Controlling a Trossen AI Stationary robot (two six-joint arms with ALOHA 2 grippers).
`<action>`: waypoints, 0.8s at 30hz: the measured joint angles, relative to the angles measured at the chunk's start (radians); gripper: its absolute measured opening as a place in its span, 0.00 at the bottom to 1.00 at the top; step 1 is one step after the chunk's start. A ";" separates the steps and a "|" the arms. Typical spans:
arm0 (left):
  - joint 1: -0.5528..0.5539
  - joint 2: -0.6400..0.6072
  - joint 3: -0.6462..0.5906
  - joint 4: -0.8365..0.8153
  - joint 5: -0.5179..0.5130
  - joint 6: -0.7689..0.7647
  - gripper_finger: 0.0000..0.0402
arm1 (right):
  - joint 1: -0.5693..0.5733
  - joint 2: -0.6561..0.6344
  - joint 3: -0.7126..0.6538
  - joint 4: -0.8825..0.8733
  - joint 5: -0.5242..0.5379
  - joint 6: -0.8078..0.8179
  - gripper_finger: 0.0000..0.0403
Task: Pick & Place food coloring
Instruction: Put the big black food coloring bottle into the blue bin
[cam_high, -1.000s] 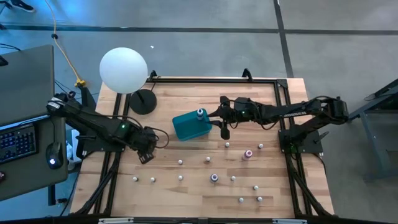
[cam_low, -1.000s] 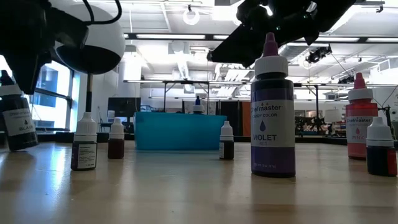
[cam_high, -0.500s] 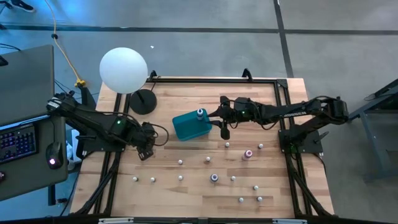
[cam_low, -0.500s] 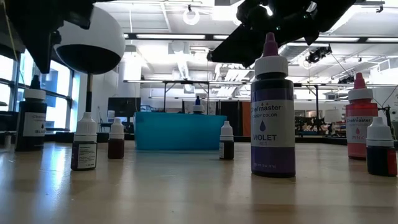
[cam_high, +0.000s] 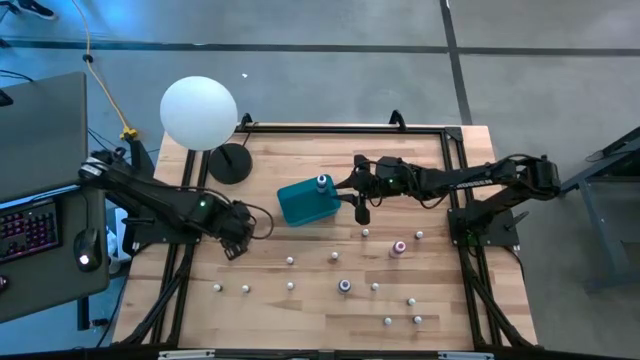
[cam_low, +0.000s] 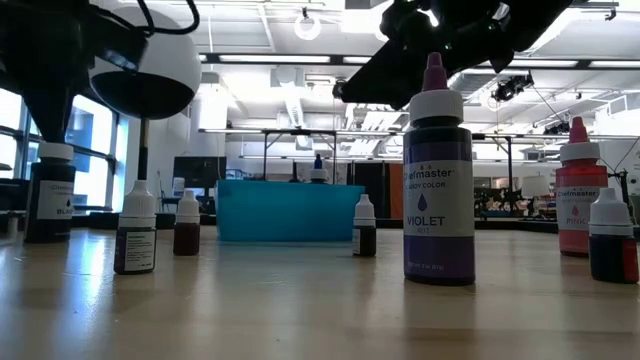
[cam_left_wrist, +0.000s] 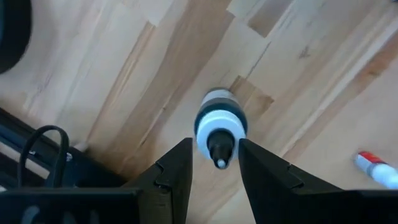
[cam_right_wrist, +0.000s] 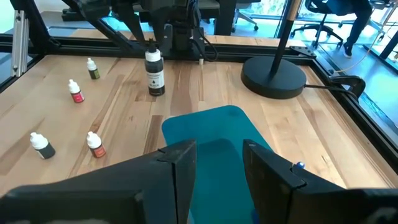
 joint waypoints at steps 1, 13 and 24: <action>0.000 0.004 0.000 -0.001 0.000 0.000 0.32 | 0.000 0.000 0.000 -0.002 0.000 0.000 0.31; 0.000 0.025 0.003 0.010 -0.001 -0.003 0.17 | 0.000 0.000 0.000 -0.013 0.000 0.000 0.31; 0.000 0.028 0.183 -0.015 -0.040 0.102 0.06 | 0.000 -0.195 0.000 -0.200 0.010 -0.026 0.31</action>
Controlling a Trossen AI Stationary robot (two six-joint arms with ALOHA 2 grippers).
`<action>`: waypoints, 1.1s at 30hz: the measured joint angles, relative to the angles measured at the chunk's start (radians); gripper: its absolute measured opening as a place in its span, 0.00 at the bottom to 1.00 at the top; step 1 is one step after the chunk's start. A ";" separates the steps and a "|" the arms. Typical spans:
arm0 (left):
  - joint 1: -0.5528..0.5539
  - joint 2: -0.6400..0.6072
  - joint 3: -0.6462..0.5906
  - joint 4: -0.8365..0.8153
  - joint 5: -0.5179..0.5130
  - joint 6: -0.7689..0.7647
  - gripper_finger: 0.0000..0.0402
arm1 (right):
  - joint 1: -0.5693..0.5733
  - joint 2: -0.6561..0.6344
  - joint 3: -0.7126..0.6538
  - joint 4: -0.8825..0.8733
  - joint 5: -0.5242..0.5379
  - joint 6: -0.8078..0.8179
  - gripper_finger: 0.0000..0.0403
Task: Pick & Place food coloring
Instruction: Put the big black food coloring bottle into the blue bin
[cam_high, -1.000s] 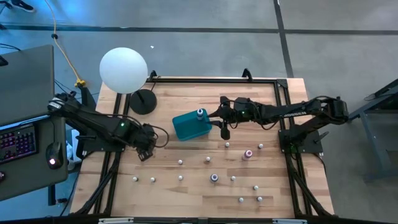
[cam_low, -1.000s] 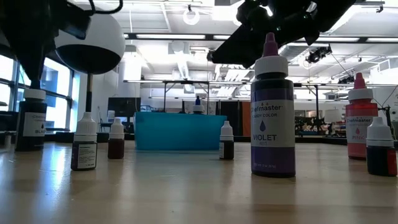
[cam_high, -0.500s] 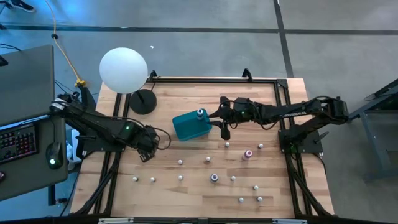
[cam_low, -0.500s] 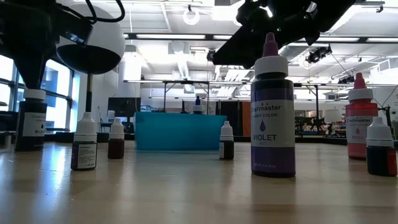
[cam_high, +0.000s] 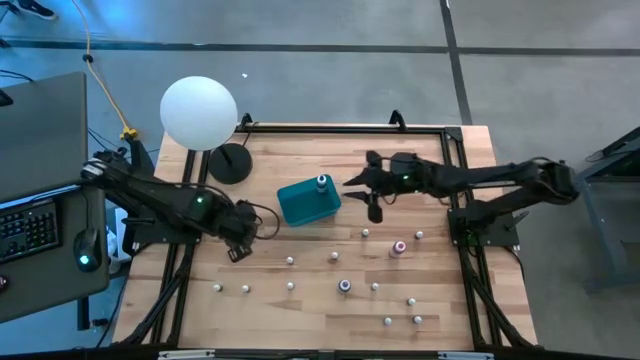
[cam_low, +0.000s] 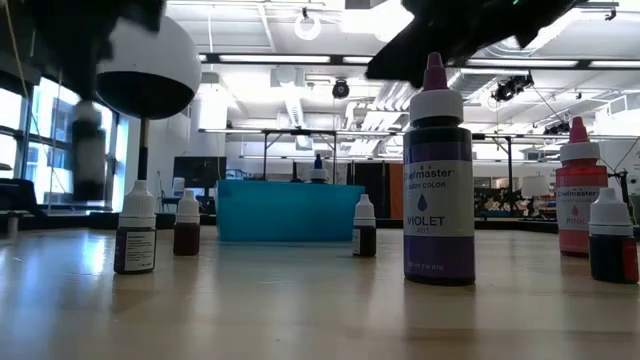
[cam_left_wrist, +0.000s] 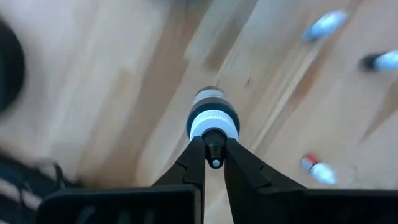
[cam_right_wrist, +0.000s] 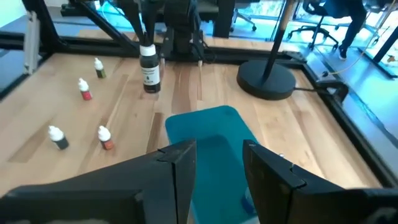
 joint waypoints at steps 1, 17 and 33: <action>0.000 0.001 0.040 -0.012 -0.030 0.028 0.05 | 0.000 -0.029 0.000 -0.025 0.000 0.000 0.31; 0.373 0.483 0.634 -0.065 -0.121 0.702 0.05 | 0.000 -0.211 0.000 -0.243 0.001 0.008 0.31; 0.583 0.676 0.645 0.118 0.029 0.843 0.05 | 0.000 -0.211 0.000 -0.329 0.065 0.035 0.31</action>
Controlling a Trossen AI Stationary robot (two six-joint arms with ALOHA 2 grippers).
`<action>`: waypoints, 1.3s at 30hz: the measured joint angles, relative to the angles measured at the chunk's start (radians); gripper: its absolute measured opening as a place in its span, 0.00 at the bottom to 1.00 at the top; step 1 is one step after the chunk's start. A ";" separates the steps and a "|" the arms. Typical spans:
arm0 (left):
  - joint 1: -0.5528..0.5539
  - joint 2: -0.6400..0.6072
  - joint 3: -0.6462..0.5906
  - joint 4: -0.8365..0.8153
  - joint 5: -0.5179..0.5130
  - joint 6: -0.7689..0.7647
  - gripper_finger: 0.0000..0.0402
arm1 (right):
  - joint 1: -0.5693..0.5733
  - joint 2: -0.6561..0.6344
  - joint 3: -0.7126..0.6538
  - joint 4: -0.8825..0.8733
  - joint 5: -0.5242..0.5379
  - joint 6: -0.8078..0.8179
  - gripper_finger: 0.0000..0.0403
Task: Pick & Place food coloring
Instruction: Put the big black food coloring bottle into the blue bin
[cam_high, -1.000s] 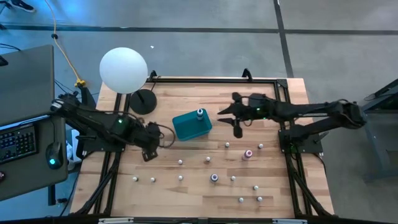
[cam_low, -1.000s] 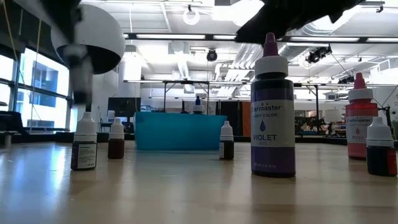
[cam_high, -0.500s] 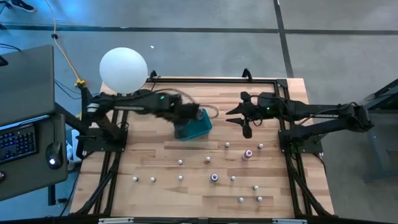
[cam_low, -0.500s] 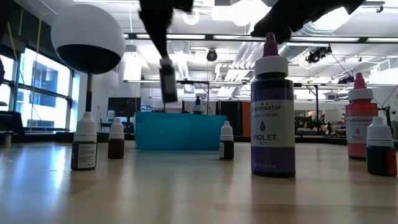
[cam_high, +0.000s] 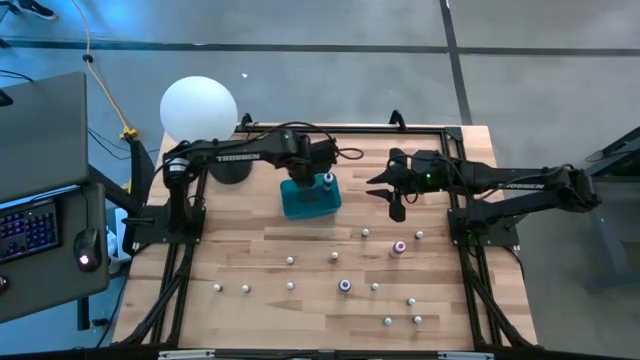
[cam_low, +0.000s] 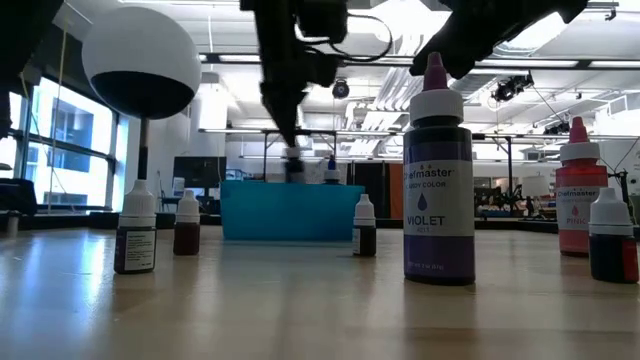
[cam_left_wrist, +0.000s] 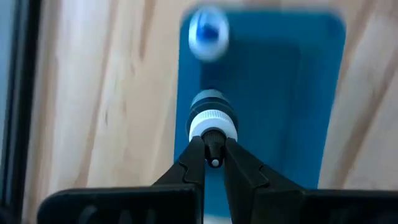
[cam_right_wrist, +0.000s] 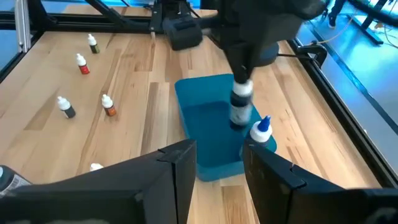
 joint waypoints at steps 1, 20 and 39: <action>0.000 0.009 -0.001 0.008 0.002 0.000 0.05 | 0.000 0.000 0.000 0.000 0.000 0.000 0.31; 0.007 0.080 -0.004 0.181 -0.034 0.109 0.05 | 0.000 0.000 0.000 -0.040 0.012 0.000 0.31; 0.046 0.119 -0.003 0.343 -0.031 0.240 0.20 | 0.000 0.000 0.000 -0.060 0.011 0.000 0.31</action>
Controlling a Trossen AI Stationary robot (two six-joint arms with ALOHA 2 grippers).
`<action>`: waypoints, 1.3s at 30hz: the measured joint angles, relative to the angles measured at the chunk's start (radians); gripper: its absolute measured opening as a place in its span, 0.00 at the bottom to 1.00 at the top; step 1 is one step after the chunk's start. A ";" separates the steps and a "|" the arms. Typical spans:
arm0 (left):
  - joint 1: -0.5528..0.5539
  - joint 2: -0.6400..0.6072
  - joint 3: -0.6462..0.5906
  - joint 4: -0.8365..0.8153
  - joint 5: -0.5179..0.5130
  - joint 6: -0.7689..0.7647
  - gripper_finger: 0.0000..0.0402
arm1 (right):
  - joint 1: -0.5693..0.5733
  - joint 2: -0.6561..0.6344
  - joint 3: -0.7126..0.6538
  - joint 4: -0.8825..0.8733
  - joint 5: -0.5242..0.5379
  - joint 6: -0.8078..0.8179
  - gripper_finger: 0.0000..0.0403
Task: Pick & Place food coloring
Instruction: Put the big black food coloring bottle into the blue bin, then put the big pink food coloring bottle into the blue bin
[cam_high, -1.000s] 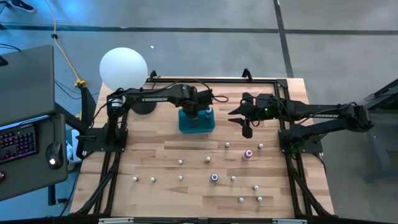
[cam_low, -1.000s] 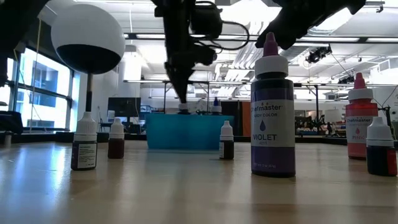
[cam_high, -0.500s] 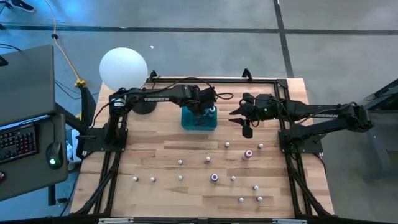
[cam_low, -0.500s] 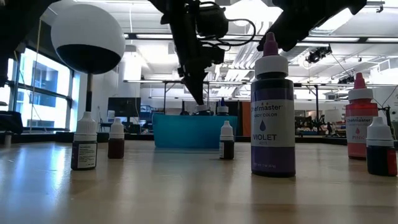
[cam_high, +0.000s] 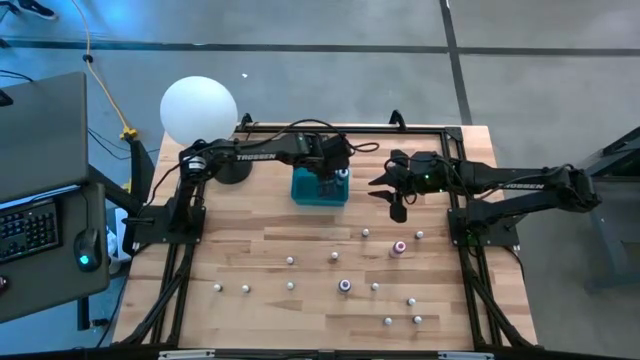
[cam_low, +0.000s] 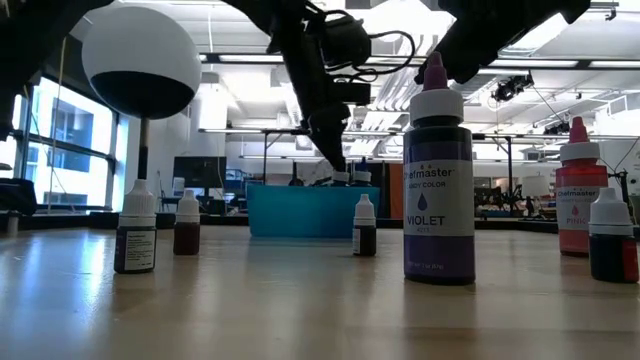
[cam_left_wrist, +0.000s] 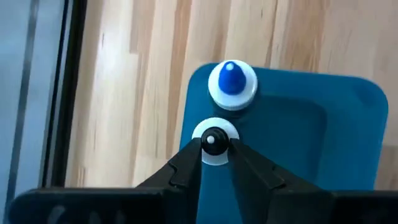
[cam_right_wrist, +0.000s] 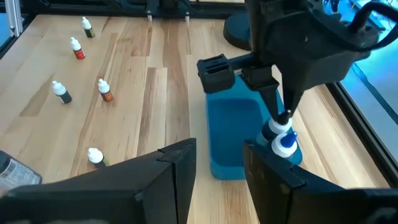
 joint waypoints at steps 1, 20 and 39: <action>0.000 0.000 0.001 -0.004 -0.008 0.000 0.20 | 0.000 0.000 0.000 -0.005 0.000 0.000 0.31; -0.058 -0.020 0.583 -0.517 -0.026 0.003 0.20 | 0.110 0.000 0.003 -0.294 -0.032 0.138 0.31; -0.093 -0.041 0.585 -0.543 -0.068 0.047 0.20 | 0.433 0.199 0.030 -0.497 -0.082 0.490 0.31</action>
